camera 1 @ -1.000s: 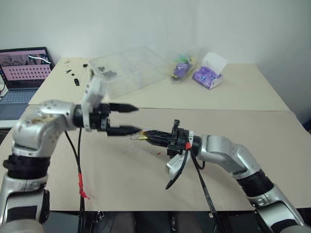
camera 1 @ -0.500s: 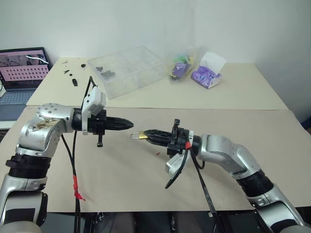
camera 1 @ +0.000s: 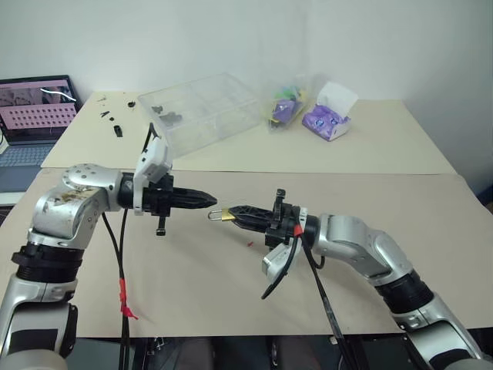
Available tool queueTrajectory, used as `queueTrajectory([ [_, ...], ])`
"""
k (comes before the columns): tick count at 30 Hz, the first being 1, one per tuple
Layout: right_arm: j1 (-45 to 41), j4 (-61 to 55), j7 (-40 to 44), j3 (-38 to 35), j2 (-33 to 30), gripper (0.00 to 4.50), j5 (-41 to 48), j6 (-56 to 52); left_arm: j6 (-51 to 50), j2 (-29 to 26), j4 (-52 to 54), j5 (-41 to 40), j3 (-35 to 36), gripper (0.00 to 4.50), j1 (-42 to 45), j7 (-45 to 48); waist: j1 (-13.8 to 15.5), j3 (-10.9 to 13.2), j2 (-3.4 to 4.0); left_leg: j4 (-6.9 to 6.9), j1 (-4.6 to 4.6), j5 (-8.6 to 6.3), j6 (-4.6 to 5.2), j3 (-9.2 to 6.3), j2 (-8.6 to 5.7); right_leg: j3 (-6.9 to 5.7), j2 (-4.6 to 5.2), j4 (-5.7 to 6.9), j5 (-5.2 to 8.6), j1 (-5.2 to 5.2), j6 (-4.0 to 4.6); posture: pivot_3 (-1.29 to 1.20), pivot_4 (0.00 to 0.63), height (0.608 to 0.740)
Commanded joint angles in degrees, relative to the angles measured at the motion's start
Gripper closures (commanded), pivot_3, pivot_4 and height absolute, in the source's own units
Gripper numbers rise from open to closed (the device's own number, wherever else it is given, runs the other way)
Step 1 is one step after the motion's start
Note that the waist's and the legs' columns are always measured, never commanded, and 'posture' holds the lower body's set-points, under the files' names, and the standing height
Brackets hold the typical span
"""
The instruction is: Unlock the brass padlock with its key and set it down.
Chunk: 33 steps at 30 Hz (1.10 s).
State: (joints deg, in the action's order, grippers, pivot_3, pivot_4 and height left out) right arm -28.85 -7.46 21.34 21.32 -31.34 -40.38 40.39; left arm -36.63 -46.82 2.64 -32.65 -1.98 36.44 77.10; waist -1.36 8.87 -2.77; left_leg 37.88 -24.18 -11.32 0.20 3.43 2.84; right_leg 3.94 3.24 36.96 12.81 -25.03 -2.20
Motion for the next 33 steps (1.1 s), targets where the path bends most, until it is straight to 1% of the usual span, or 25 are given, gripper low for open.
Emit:
queueTrajectory([
  [1, -0.45, -2.55, 0.09, -1.37, 0.00, 4.43, 1.38, -0.52, -1.78, -2.11, 3.09, -1.86, 1.08, 4.48, 0.76, 1.62, -0.09, 0.00, 0.00, 0.00, 0.00, 0.00, 0.00, 0.00, 0.00, 0.00, 0.00, 0.00, 0.00, 0.00, 0.00, 0.00, 0.150, 0.740],
  [9, -0.69, -2.53, -0.05, -1.58, -0.18, 4.43, 1.36, -0.83, -1.73, -3.75, 4.61, -1.30, -0.23, 4.48, -1.77, 2.79, -0.45, 0.00, 0.00, 0.00, 0.01, 0.00, 0.00, -0.01, 0.00, 0.00, 0.00, 0.02, 0.02, -0.01, 0.02, 0.00, 0.150, 0.740],
  [33, -1.94, -6.00, -2.40, -2.96, -0.89, 4.43, -0.95, 1.16, -0.85, -2.19, 3.04, -0.27, -1.07, 4.48, -1.17, 1.22, -0.91, 0.00, 0.00, 0.00, 0.01, 0.00, 0.00, -0.01, 0.00, 0.00, 0.00, 0.03, 0.03, -0.01, -0.02, 0.00, 0.150, 0.740],
])
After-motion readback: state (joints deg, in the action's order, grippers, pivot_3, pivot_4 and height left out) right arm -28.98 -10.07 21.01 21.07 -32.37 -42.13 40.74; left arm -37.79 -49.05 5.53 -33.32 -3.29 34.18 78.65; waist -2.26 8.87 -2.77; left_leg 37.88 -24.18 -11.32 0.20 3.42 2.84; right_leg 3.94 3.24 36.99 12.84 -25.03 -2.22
